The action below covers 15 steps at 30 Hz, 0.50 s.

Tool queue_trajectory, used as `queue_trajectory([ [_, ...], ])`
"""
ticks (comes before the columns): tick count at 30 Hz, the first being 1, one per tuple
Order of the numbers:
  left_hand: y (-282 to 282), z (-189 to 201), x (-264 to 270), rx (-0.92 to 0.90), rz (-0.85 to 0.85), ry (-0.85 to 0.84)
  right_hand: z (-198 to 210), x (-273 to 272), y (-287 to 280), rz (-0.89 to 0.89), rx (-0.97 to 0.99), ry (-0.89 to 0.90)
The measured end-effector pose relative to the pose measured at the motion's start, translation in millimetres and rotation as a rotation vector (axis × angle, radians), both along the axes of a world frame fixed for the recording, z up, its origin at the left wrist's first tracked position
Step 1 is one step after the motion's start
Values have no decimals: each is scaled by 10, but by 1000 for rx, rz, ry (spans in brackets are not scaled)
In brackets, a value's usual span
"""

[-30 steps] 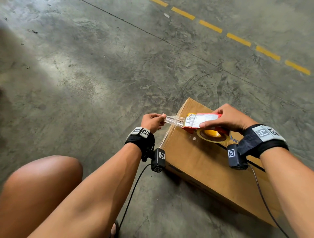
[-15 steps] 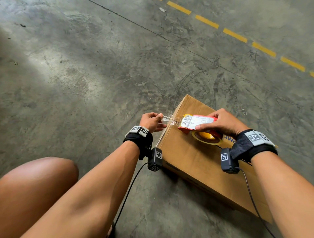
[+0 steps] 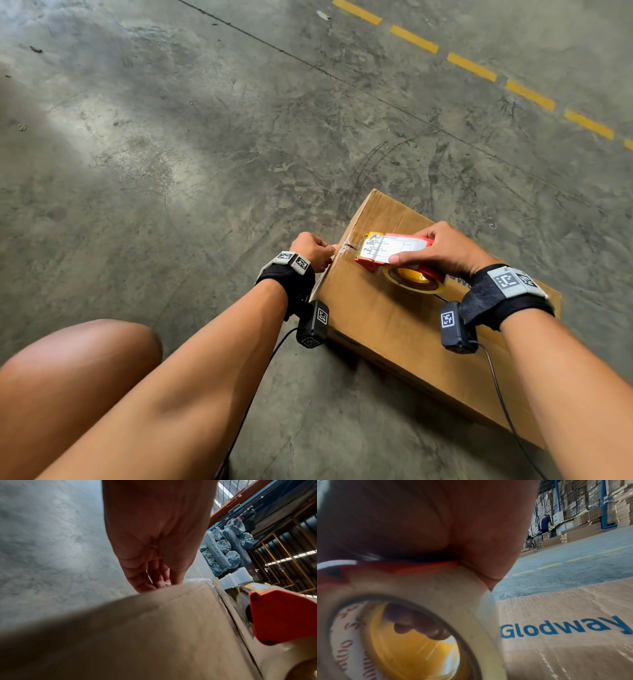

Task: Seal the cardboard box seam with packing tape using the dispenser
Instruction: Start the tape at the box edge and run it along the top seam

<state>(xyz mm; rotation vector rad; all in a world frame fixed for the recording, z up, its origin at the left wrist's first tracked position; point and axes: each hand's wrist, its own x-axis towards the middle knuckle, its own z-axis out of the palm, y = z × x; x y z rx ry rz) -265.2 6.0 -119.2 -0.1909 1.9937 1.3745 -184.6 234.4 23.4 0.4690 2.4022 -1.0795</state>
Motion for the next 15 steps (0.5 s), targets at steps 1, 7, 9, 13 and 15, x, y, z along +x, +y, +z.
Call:
queue_trajectory([
  [1,2,9,7,-19,-23,-5,2,0,7,1,2,-5],
  [7,3,20,74,-244,-203,24,-39,37,75,6,10,-19],
  [9,-6,174,56,-329,-272,135,-45,39,75,8,1,-16],
  [13,-104,451,17,-235,-366,253,-64,27,74,3,-14,-24],
  [15,-134,626,140,-46,-458,223,-76,13,71,4,-24,-28],
])
